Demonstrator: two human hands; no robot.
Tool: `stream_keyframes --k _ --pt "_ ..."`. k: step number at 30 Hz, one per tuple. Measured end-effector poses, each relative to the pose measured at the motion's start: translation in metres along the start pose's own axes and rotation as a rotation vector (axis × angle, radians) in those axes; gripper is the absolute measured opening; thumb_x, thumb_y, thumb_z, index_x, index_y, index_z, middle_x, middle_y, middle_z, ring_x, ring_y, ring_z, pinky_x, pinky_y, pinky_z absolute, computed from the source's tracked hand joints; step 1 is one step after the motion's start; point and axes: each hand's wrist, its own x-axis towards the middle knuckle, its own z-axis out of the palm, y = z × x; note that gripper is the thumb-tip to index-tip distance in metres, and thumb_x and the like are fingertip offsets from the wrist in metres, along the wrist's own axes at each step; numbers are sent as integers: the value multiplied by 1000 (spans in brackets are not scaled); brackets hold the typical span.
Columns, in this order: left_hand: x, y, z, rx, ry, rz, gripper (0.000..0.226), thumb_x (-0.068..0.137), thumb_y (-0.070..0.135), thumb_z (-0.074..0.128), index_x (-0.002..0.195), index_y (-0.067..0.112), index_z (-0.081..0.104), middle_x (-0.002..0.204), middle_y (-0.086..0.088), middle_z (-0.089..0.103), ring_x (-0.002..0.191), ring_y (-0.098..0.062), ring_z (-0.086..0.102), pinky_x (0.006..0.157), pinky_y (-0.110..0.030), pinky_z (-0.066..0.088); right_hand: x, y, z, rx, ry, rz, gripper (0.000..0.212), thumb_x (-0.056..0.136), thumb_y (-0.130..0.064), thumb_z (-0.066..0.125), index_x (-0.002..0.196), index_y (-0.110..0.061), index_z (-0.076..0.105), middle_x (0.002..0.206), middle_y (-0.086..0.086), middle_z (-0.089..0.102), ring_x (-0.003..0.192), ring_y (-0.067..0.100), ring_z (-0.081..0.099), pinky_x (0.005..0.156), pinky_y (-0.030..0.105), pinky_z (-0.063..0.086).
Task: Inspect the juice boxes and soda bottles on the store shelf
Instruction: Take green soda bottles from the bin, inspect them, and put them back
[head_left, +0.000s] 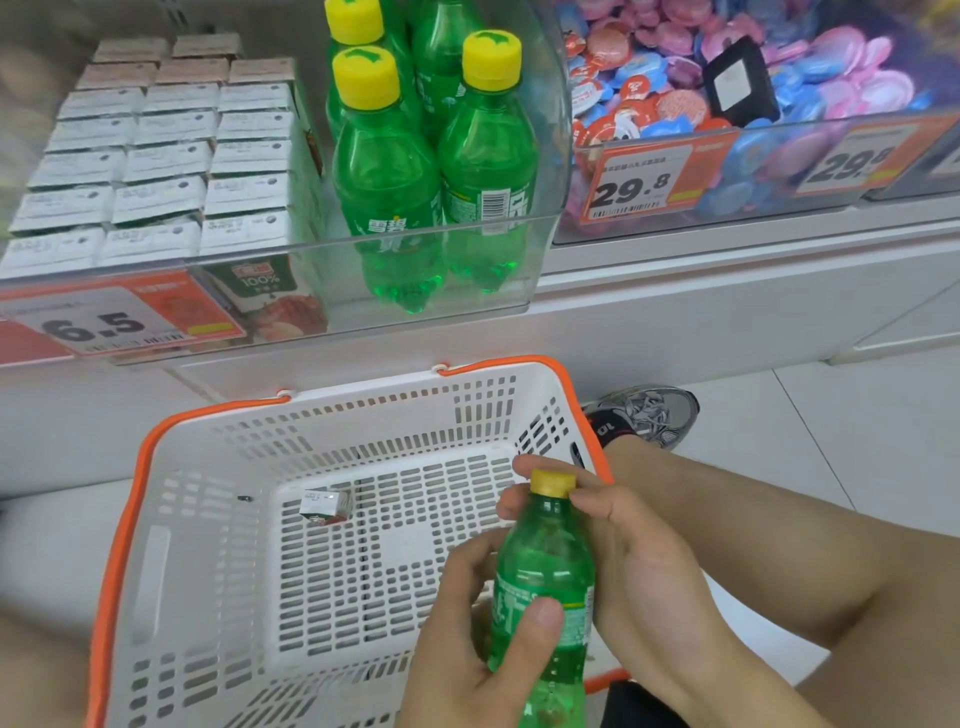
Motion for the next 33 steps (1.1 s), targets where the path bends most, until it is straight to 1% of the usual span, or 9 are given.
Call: stream_keyframes --k 4,7,12,17,23,26,28,30,33 --pt "3 1 -4 73 40 54 74 61 47 88 126 46 52 116 -1 73 100 -25 73 86 -41 58 -2 0 -1 -457 -56 -263 21 88 -28 71 107 -25 78 111 1 76 107 17 71 88 29 57" --pt "7 -3 -13 161 110 95 68 60 26 88 116 48 58 108 -5 75 99 -24 73 81 -26 57 -4 7 -3 -620 -138 -411 30 88 -35 67 117 -32 72 119 0 71 118 23 64 100 46 51" --pt "12 -4 -27 307 189 194 75 56 21 97 119 35 61 117 -13 67 109 -27 67 89 -37 56 -5 8 -6 -691 -209 -434 35 89 -35 63 123 -34 68 124 -1 67 124 24 60 105 47 48" --pt "12 -5 -27 248 288 249 70 52 39 94 113 32 61 112 -12 67 108 -29 66 89 -31 54 -7 11 -8 -802 -305 -446 38 93 -19 62 129 -31 65 132 -3 63 131 23 54 110 44 43" --pt "10 -8 -29 252 319 283 63 58 21 89 115 28 61 114 -9 65 111 -30 64 93 -39 54 -9 10 -12 -850 -360 -483 42 92 -13 67 130 -30 65 136 -6 62 135 19 51 109 46 43" --pt "11 -4 -31 252 302 243 65 57 24 94 114 30 64 113 -9 68 111 -28 66 92 -33 54 -8 10 -13 -825 -335 -497 40 93 -23 66 132 -28 64 134 -6 64 133 21 53 109 44 44" --pt "12 -1 -32 199 279 155 70 51 15 98 112 31 68 114 -8 71 108 -25 69 91 -35 56 -6 9 -15 -765 -292 -469 40 94 -26 66 133 -26 62 133 -6 65 130 20 56 107 39 47" --pt "14 -1 -32 63 283 51 70 46 6 95 107 31 72 110 -5 74 100 -25 73 84 -40 59 0 10 -22 -738 -229 -390 42 91 -30 65 133 -28 59 131 -12 65 128 12 57 103 34 51" --pt "17 1 -34 -134 324 -36 77 35 17 100 106 27 73 107 -7 75 92 -29 74 70 -35 61 9 11 -25 -882 -154 -209 43 89 -56 61 128 -38 59 126 -21 65 120 -1 59 103 37 51"
